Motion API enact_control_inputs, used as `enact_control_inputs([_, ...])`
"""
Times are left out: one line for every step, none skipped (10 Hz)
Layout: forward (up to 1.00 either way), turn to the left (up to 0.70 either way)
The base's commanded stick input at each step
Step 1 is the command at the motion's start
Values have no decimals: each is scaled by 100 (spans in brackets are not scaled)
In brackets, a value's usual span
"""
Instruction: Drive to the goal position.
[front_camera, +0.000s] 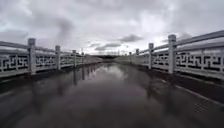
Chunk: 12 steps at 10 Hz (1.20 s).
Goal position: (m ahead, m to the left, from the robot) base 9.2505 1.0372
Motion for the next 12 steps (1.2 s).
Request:
enact_control_inputs([65,0])
enact_control_inputs([64,0])
enact_control_inputs([65,0])
enact_control_inputs([65,0])
enact_control_inputs([64,0])
enact_control_inputs([64,0])
enact_control_inputs([64,0])
enact_control_inputs([65,0])
enact_control_inputs([64,0])
enact_control_inputs([64,0])
enact_control_inputs([64,0])
enact_control_inputs([64,0])
